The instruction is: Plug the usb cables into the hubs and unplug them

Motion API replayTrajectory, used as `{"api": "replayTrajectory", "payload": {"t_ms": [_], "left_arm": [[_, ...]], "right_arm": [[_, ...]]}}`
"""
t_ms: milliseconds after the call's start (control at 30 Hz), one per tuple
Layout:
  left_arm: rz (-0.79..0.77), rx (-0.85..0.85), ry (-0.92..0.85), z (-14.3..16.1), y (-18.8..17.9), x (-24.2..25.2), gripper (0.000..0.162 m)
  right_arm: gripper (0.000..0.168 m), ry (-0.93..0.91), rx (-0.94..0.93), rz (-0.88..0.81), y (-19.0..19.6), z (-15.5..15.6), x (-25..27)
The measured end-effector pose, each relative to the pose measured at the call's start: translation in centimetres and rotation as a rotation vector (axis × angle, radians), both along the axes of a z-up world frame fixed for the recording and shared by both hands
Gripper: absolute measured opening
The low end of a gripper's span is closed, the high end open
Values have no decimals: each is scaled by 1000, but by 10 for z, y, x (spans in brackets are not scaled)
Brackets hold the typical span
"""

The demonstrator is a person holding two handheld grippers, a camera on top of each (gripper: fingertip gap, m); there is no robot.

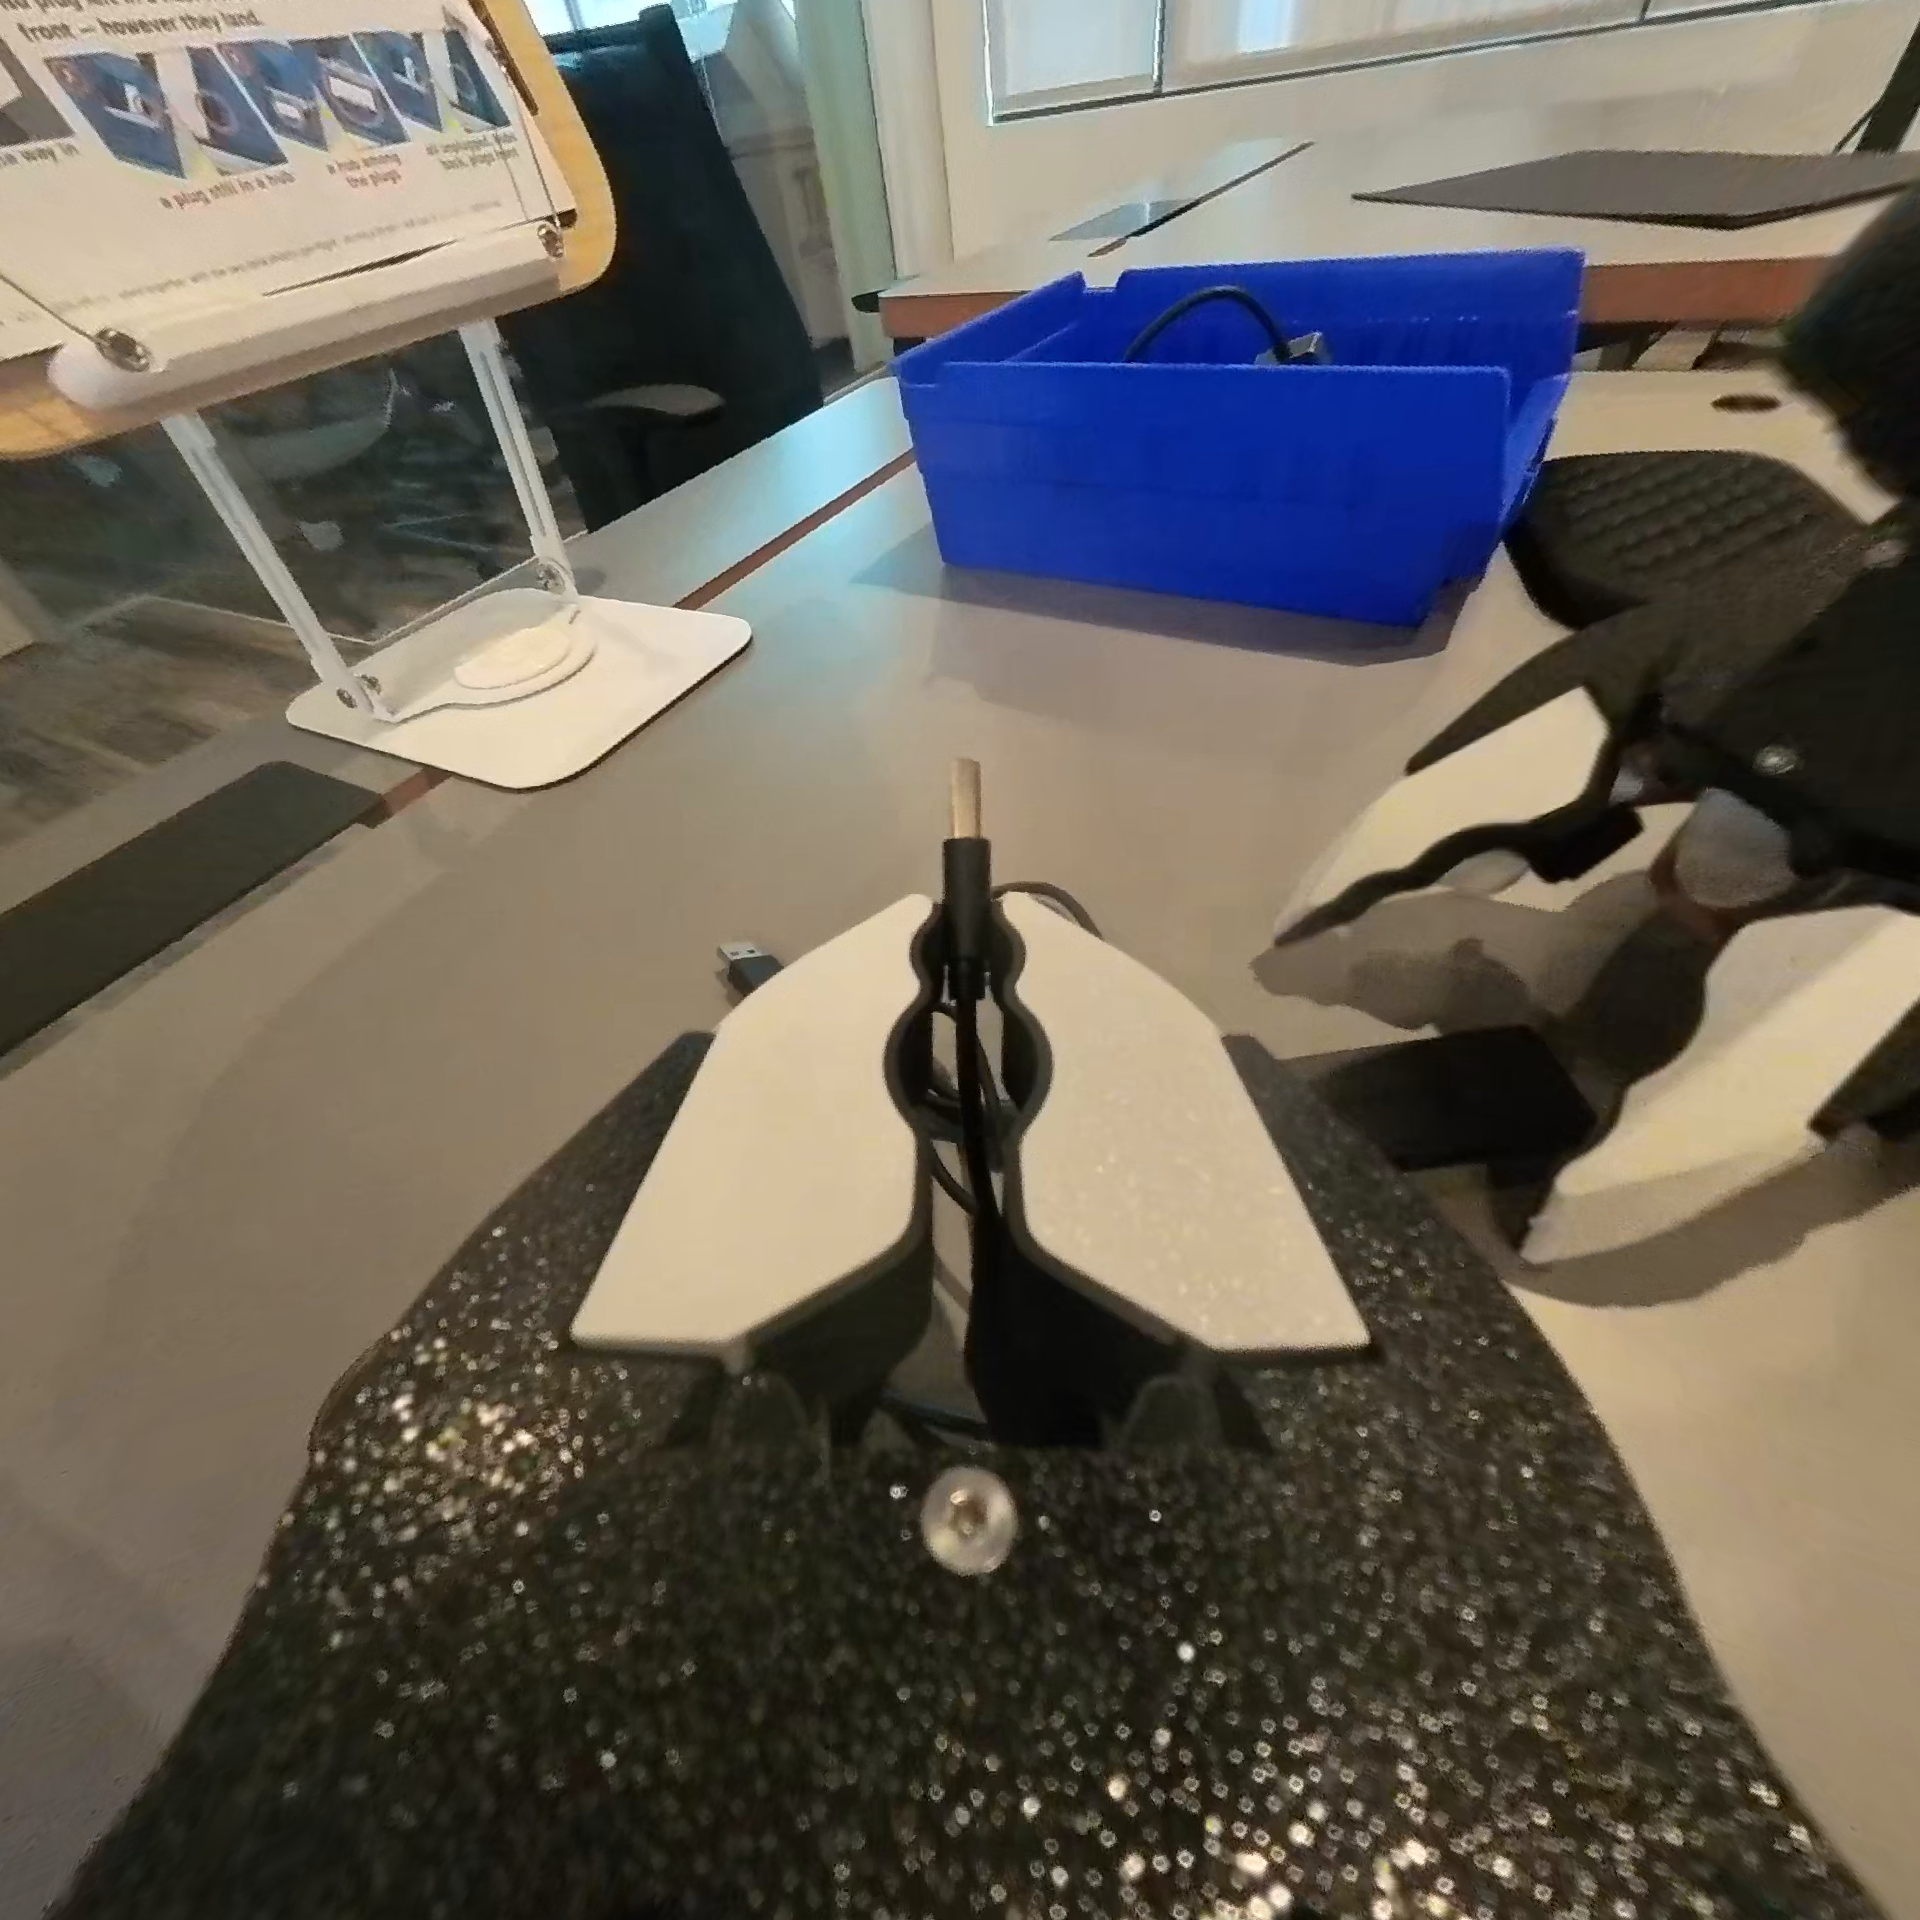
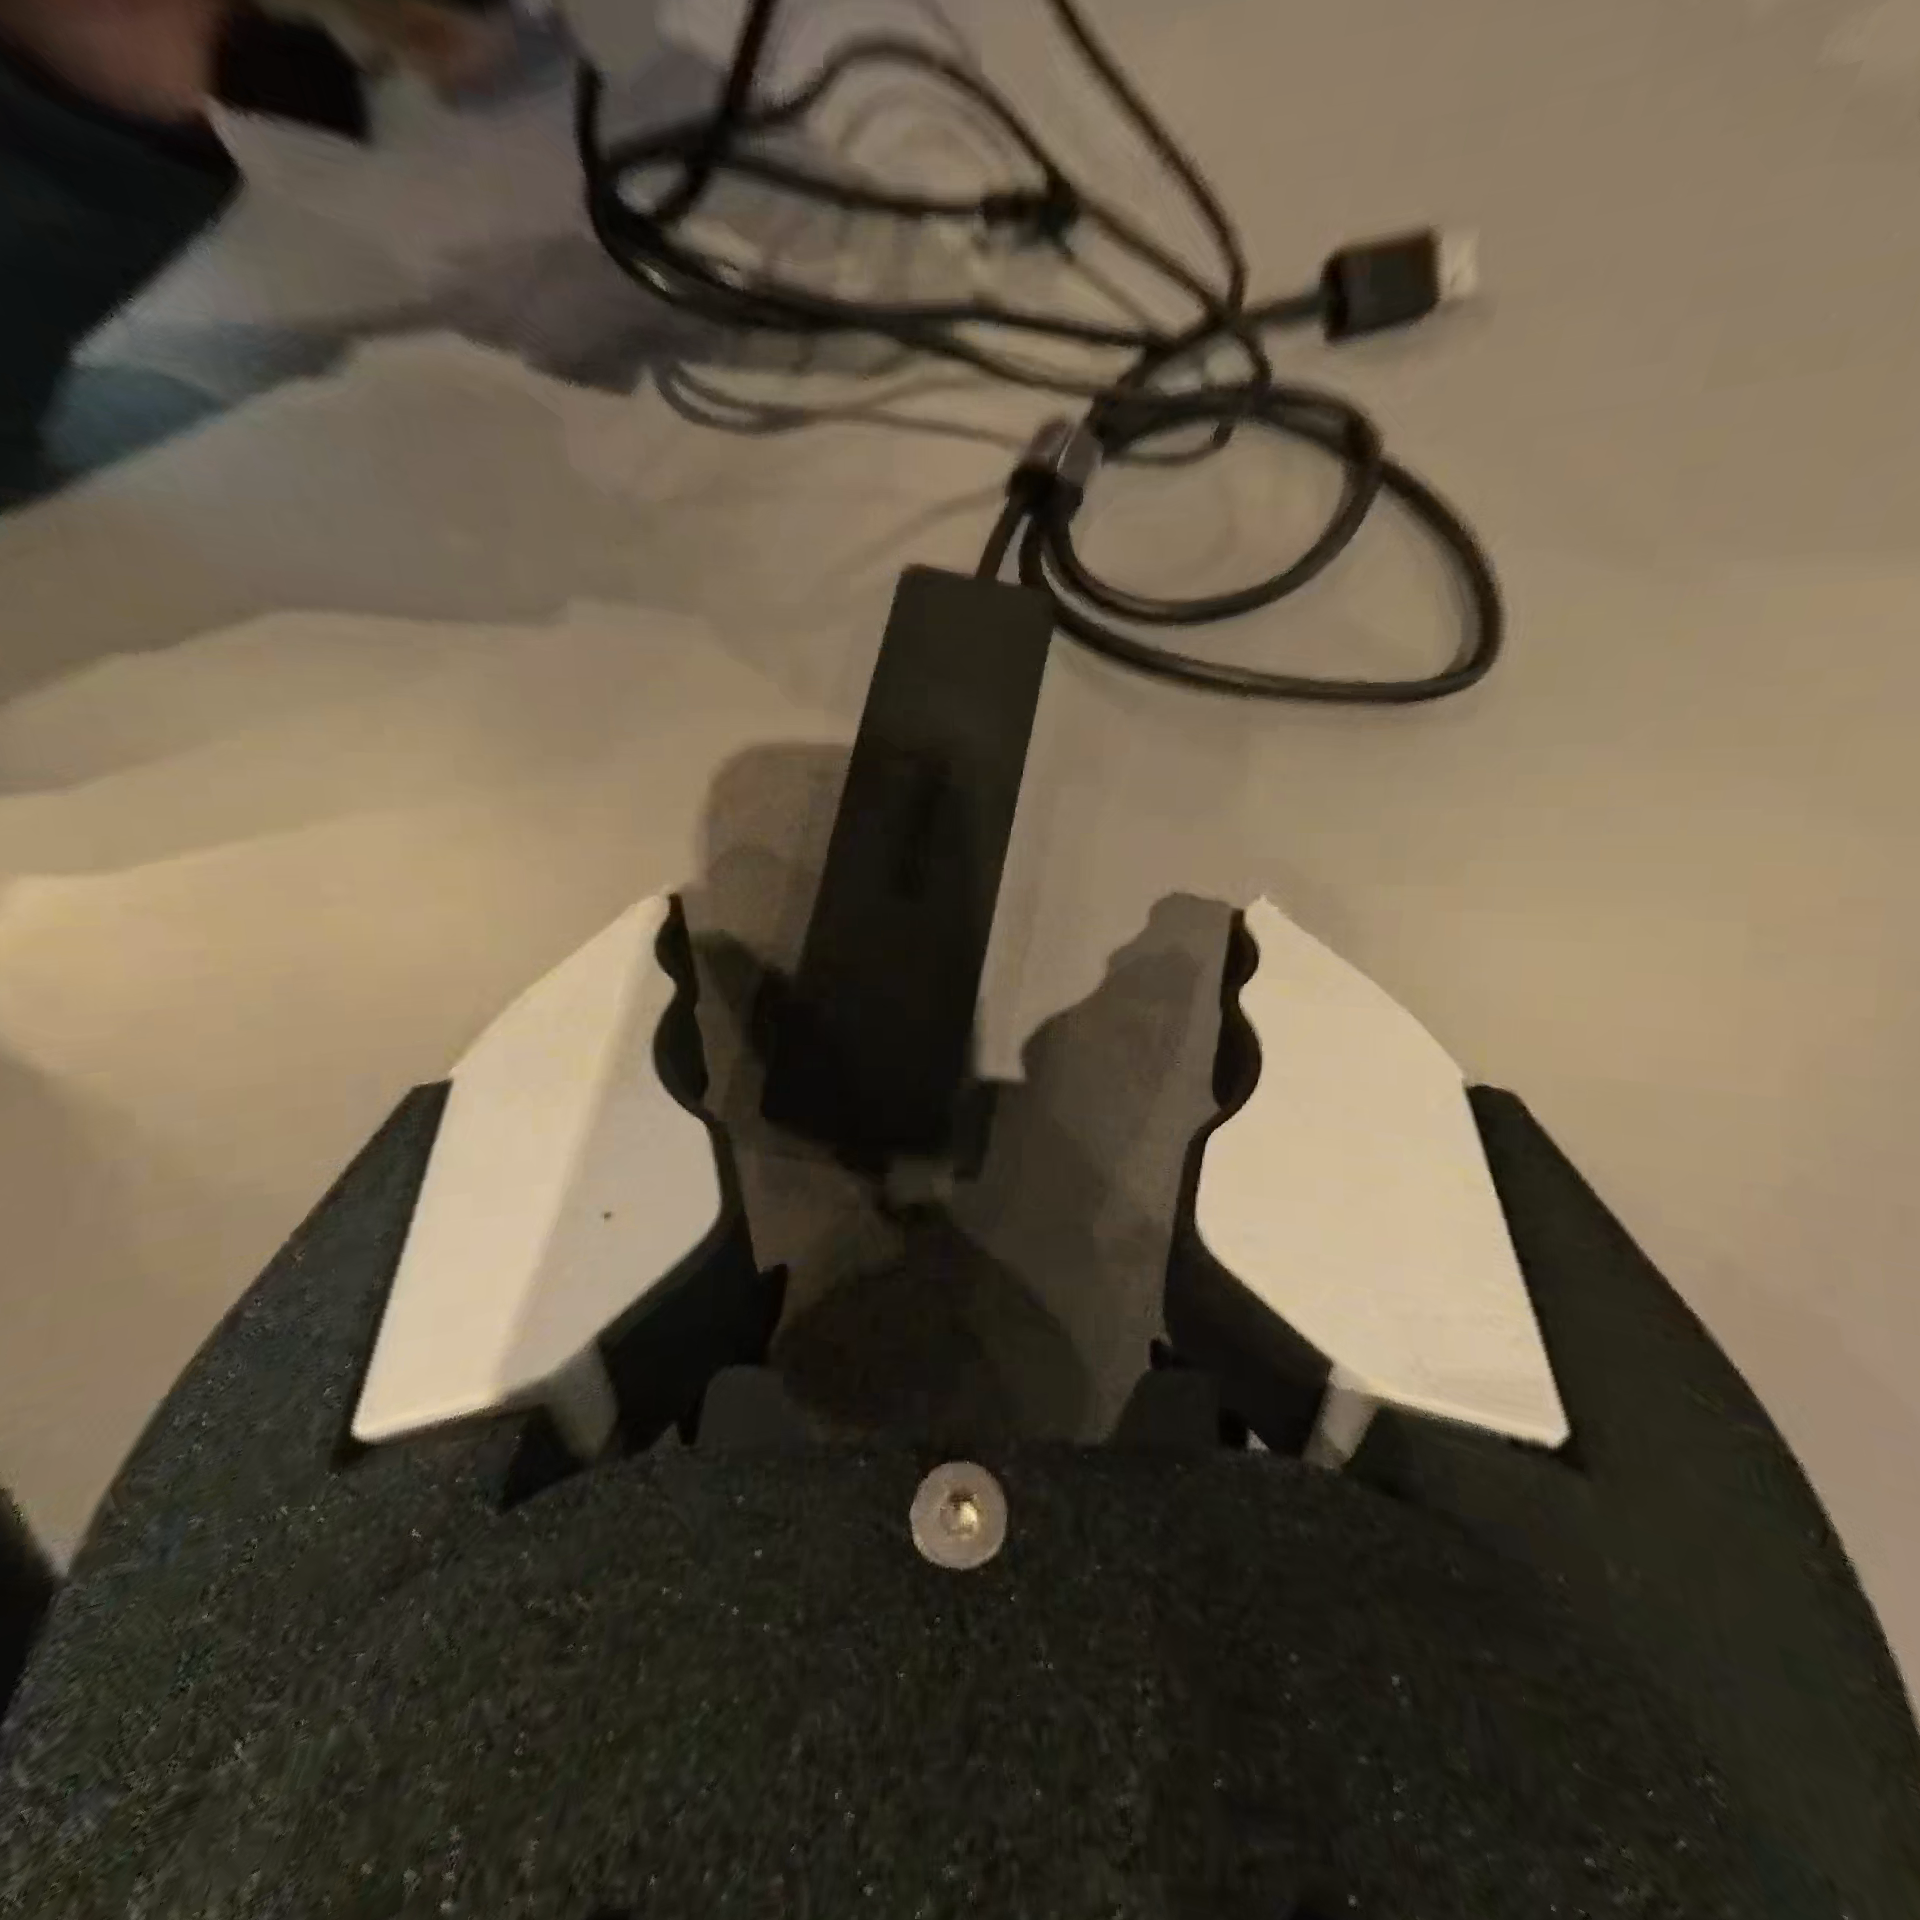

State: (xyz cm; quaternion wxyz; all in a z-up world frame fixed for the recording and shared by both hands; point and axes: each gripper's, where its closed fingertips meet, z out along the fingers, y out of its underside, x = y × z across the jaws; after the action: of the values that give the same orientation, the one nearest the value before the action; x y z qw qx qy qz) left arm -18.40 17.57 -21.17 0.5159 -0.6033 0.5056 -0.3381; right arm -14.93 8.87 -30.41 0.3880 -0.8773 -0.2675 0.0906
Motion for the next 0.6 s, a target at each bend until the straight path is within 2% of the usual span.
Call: {"api": "replayTrajectory", "payload": {"t_ms": [67,200,400,600], "left_arm": [[-3,13,12,-1,-1,1,7],[-8,18,15,-1,-3,1,7],[-9,22,15,-1,-3,1,7],[-12,16,17,-1,-3,1,7]], "right_arm": [[96,45,-42,-17,0,-4,-6],[81,29,-30,-54,2,-4,-3],[36,38,-1,-44,2,-1,-12],[34,28,4,-25,3,-1,-12]]}}
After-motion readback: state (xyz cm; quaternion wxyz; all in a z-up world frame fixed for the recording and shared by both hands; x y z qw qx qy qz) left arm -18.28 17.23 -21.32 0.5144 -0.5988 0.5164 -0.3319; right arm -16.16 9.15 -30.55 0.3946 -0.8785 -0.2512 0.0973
